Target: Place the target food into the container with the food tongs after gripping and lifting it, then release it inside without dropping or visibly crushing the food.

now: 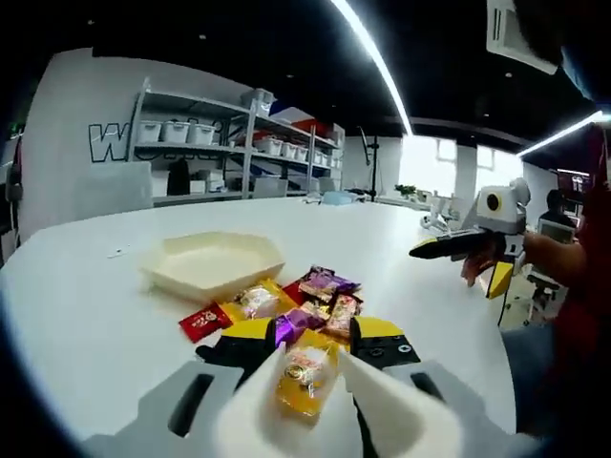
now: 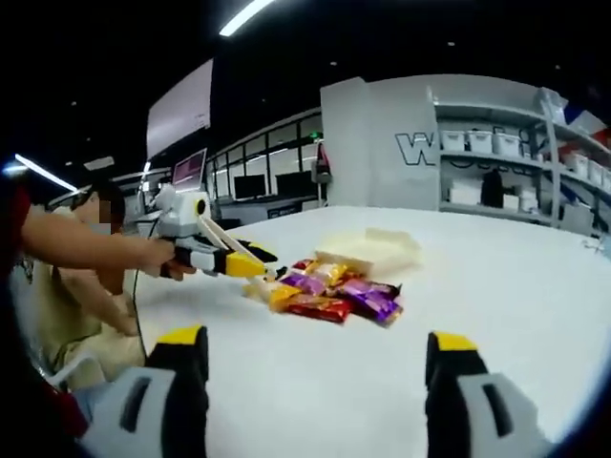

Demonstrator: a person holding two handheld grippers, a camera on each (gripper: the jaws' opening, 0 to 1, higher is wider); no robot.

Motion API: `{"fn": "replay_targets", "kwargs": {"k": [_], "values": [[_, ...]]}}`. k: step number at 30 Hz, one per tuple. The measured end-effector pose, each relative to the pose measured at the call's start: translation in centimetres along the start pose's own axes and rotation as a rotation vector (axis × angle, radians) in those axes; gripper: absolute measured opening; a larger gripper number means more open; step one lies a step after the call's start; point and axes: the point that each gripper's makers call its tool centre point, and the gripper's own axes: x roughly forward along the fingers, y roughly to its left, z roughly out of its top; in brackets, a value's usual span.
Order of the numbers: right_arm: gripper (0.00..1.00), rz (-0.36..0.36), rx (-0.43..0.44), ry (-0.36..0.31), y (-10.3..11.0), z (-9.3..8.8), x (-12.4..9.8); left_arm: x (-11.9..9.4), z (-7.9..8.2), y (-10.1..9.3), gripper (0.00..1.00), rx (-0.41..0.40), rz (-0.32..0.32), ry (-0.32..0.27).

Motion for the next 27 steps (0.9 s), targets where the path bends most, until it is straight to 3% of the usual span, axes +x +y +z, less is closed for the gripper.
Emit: {"fn": "replay_targets", "kwargs": {"k": [10,22,27], "values": [[0.92,0.006,0.024,-0.013,0.1,-0.3,0.0,0.9,-0.2,0.3,0.30,0.042,-0.053,0.065],[0.89,0.013,0.058,-0.047,0.1,0.3,-0.2,0.5,-0.7,-0.8,0.30,-0.003,-0.172,0.099],[0.88,0.025,0.137,-0.098,-0.2,1.1,-0.6,0.0,-0.6,-0.8,0.30,0.019,-0.196,0.100]]}}
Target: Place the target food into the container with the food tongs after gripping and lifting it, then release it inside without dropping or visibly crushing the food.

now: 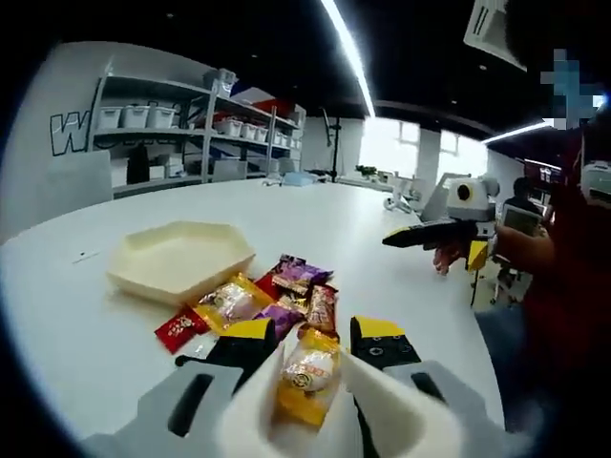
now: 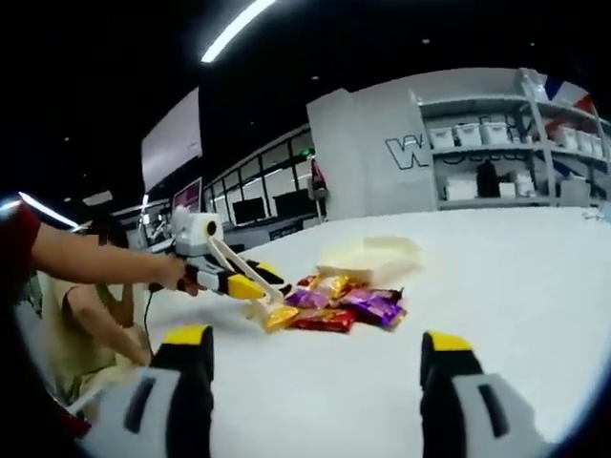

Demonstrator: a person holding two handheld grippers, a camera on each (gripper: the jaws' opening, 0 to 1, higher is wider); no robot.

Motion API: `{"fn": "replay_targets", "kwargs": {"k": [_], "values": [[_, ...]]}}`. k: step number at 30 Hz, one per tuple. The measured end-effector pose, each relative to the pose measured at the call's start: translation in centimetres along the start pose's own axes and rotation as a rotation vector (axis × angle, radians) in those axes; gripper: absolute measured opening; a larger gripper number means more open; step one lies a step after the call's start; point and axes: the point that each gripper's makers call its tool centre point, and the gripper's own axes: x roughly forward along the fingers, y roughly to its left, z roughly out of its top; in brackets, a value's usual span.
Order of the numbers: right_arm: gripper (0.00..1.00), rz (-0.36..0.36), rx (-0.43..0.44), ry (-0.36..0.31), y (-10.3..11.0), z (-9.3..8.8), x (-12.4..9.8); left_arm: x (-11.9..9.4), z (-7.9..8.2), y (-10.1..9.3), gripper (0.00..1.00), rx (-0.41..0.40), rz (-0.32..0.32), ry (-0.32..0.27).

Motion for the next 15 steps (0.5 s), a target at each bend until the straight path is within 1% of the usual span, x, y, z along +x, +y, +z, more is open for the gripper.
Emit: {"fn": "replay_targets", "kwargs": {"k": [2,5,6,8,10,12,13,15], "values": [[0.88,-0.002,0.000,0.001,0.0,0.0,0.0,-0.1,-0.3,-0.1,0.30,0.026,-0.010,0.014],[0.88,-0.007,-0.011,0.006,-0.1,-0.2,0.0,0.0,-0.3,-0.6,0.30,0.031,-0.038,0.011],[0.88,-0.008,-0.016,0.015,-0.1,-0.3,0.0,0.1,-0.4,-0.7,0.30,0.032,-0.045,0.020],[0.88,-0.006,-0.018,0.020,0.0,-0.5,0.0,0.4,-1.1,-0.7,0.31,0.046,-0.043,0.055],[0.88,-0.004,-0.024,0.022,0.2,-0.5,0.0,0.5,-0.9,-1.0,0.31,0.050,-0.050,0.046],[0.87,-0.002,-0.025,0.025,0.3,-0.5,0.0,0.8,-0.9,-1.4,0.31,0.052,-0.054,0.054],[0.87,-0.005,-0.029,0.027,0.3,-0.6,0.1,0.9,-0.9,-1.6,0.30,0.069,-0.052,0.058],[0.85,-0.007,-0.032,0.034,0.2,-0.7,0.1,0.9,-0.9,-1.5,0.30,0.074,-0.048,0.066]]}}
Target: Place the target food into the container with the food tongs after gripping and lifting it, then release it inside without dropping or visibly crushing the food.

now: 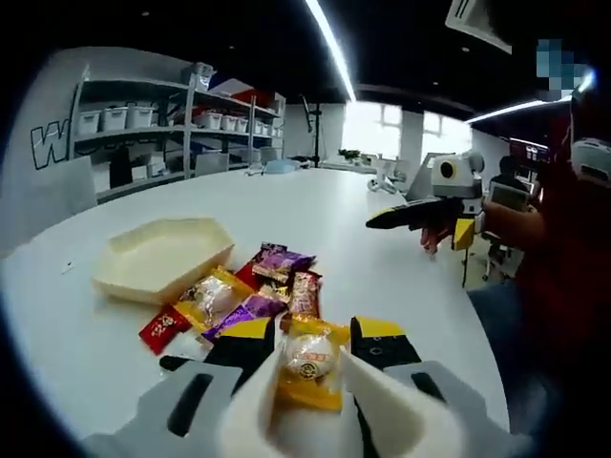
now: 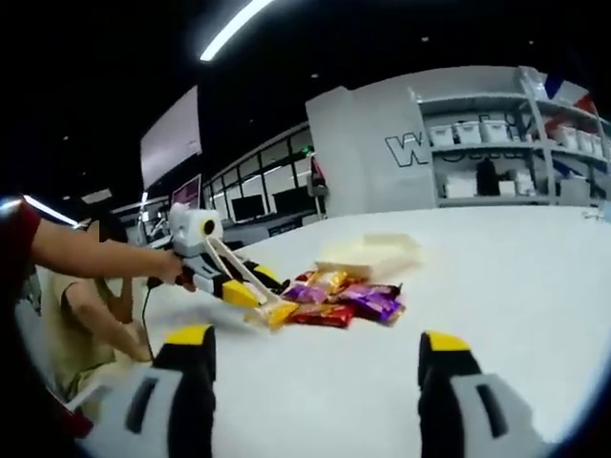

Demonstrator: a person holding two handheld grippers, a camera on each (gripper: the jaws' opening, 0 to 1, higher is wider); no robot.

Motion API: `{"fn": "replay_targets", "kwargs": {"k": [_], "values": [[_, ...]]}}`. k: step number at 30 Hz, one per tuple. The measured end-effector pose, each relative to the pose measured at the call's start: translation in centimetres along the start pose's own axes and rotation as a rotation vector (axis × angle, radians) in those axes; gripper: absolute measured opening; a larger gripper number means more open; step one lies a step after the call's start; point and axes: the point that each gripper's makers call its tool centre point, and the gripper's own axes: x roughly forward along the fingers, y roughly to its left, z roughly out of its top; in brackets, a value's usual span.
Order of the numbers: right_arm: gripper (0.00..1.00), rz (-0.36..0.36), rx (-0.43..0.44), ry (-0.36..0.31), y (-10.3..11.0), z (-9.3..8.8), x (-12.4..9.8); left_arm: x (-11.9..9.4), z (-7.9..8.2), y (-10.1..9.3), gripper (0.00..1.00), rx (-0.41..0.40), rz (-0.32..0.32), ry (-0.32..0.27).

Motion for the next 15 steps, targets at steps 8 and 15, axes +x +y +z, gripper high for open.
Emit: {"fn": "replay_targets", "kwargs": {"k": [8,15], "values": [[0.83,0.003,-0.013,0.023,0.32,-0.69,0.15,0.27,-0.22,-0.02,0.28,0.011,0.017,0.011],[0.82,0.007,0.002,0.010,0.50,-0.46,-0.12,0.09,-0.16,0.13,0.26,-0.016,0.029,0.008]]}}
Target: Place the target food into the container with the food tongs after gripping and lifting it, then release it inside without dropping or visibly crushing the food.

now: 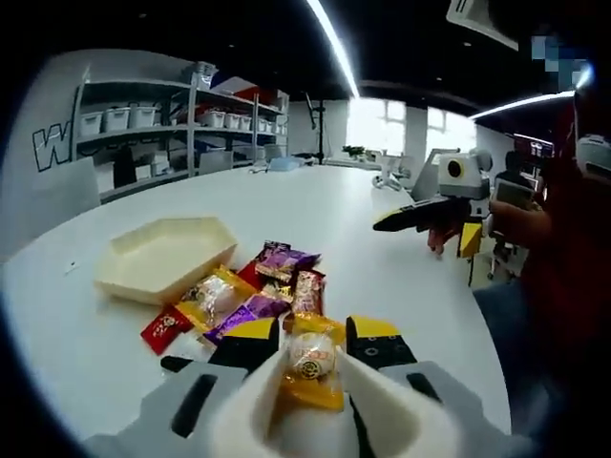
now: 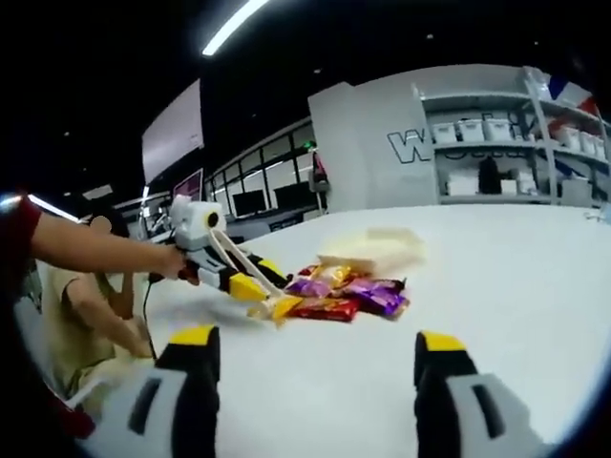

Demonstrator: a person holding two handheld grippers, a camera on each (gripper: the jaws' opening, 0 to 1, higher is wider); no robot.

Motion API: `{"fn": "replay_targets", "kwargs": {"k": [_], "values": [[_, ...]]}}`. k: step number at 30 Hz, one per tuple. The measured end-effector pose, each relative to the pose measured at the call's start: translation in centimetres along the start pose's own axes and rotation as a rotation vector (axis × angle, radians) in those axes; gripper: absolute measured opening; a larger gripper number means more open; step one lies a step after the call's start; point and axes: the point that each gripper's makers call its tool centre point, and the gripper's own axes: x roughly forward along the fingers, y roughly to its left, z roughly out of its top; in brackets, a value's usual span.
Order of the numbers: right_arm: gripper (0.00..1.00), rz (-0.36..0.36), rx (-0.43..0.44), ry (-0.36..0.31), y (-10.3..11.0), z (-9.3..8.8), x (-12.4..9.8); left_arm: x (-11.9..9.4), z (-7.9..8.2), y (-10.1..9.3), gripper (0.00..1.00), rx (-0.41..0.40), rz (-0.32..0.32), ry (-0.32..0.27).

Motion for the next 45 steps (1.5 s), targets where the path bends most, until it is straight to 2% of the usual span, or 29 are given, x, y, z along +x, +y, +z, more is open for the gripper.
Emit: {"fn": "replay_targets", "kwargs": {"k": [4,5,9,16,20,29,34,41,45], "values": [[0.81,0.003,-0.007,-0.002,0.2,0.2,-0.1,-0.4,0.3,0.4,0.26,-0.002,0.018,-0.008],[0.82,0.004,-0.017,-0.001,0.3,0.3,-0.1,-0.7,0.8,0.6,0.26,0.021,0.026,-0.028],[0.85,-0.016,-0.077,0.001,0.1,0.4,-0.2,-1.5,2.2,1.6,0.26,-0.007,0.044,-0.070],[0.84,-0.011,-0.077,0.007,0.2,0.1,-0.1,-2.4,4.7,3.4,0.26,-0.031,0.082,-0.140],[0.84,-0.009,-0.082,0.001,0.3,0.4,-0.1,-2.5,6.3,5.3,0.26,-0.035,0.117,-0.170],[0.84,-0.012,-0.085,-0.004,-0.2,0.9,0.3,-1.0,8.0,9.2,0.26,-0.036,0.186,-0.186],[0.84,-0.008,-0.090,-0.006,-0.2,1.2,0.5,0.4,8.0,10.4,0.26,-0.036,0.196,-0.151],[0.84,-0.023,-0.099,0.003,-1.0,1.1,0.5,1.7,8.9,12.2,0.26,-0.047,0.211,-0.164],[0.84,-0.024,-0.088,-0.008,-1.3,1.4,0.3,2.6,9.0,12.8,0.26,-0.033,0.211,-0.142]]}}
